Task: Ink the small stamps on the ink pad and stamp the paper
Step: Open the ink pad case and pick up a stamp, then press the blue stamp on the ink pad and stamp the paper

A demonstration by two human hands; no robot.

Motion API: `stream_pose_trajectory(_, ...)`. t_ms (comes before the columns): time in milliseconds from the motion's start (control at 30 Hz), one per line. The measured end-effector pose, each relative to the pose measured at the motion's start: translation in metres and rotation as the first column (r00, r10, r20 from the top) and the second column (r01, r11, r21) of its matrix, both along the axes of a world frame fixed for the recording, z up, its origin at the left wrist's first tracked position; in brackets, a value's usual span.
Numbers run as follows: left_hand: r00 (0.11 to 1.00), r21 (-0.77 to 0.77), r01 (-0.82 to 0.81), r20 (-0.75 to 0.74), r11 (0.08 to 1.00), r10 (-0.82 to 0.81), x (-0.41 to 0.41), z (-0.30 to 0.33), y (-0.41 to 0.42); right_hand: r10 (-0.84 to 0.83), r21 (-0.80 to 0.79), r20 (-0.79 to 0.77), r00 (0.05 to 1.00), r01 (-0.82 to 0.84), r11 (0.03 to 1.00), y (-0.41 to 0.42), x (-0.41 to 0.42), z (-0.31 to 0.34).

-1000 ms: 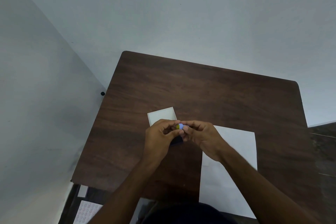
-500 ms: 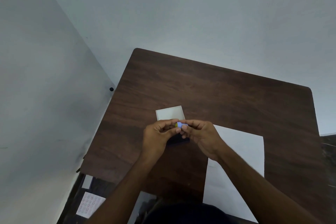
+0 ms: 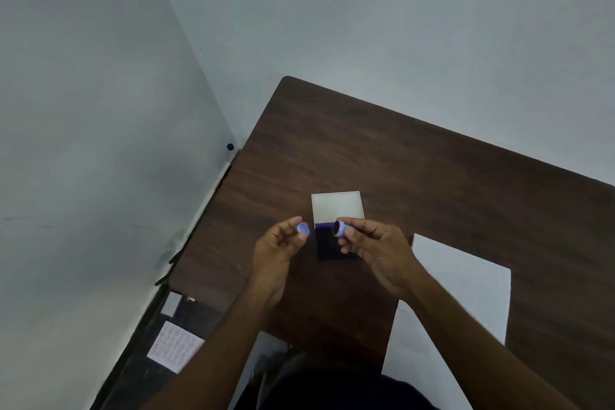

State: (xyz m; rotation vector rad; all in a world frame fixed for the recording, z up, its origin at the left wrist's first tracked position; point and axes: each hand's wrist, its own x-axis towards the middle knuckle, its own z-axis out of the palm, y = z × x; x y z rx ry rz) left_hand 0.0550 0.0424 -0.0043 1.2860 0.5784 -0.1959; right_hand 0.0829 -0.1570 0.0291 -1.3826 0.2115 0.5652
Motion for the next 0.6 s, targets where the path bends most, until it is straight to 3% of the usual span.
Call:
stream_pose_trajectory(133,0.997,0.049,-0.024,-0.074,0.998,0.028,-0.007,-0.024,0.016,-0.008,0.018,-0.057,0.998,0.009,1.000,0.007,-0.002,-0.006)
stream_pose_trajectory(233,0.997,0.218,0.013,-0.077,0.976,0.004,-0.010,-0.037,0.025,-0.025,0.068,-0.098,0.995,0.031,0.997,0.011,-0.003,-0.007)
stream_pose_trajectory(333,0.994,0.449,0.083,-0.105,0.889,-0.039,-0.011,-0.049,0.029,-0.040,0.124,-0.152,0.988,0.059,0.991,0.015,-0.003,-0.005)
stream_pose_trajectory(433,0.990,0.566,0.127,-0.117,0.814,-0.073,-0.011,-0.058,0.029,-0.038,0.185,-0.195,0.980,0.075,0.980,0.016,-0.003,-0.001)
stream_pose_trajectory(600,0.978,0.772,0.161,-0.042,0.615,-0.204,-0.004,-0.066,0.026,-0.004,0.300,-0.243,0.970,0.080,0.950,0.011,-0.005,0.006)
